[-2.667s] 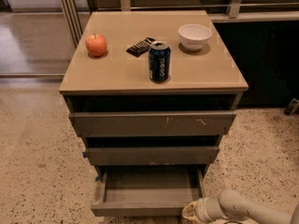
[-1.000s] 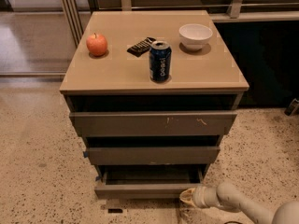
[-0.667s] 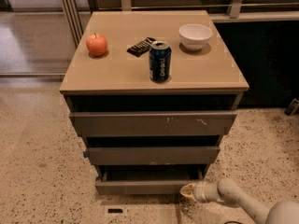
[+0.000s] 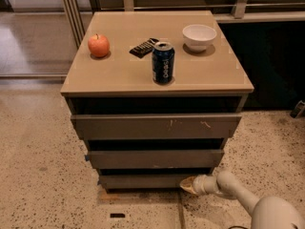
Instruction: Close bottom drawer
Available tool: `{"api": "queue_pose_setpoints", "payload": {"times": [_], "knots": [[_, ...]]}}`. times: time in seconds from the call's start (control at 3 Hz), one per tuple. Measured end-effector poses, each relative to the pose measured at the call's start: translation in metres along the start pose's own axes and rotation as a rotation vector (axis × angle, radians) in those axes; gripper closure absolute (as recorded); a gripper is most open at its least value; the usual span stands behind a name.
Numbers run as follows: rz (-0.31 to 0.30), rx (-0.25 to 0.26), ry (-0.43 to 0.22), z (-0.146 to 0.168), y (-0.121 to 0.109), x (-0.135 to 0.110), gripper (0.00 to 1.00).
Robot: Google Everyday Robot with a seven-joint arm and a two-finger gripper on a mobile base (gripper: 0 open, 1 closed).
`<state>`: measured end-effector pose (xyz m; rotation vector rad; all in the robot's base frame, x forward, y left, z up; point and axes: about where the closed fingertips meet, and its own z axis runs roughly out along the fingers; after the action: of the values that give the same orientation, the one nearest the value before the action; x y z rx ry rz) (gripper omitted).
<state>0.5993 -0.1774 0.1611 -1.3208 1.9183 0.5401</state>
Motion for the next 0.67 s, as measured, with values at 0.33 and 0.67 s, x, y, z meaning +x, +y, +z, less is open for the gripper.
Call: {"api": "queue_pose_setpoints", "payload": {"times": [0.33, 0.67], "knots": [[0.0, 0.0, 0.0, 0.0, 0.0002, 0.0, 1.0], [0.001, -0.028, -0.004, -0.0021, 0.0092, 0.0007, 1.0]]}}
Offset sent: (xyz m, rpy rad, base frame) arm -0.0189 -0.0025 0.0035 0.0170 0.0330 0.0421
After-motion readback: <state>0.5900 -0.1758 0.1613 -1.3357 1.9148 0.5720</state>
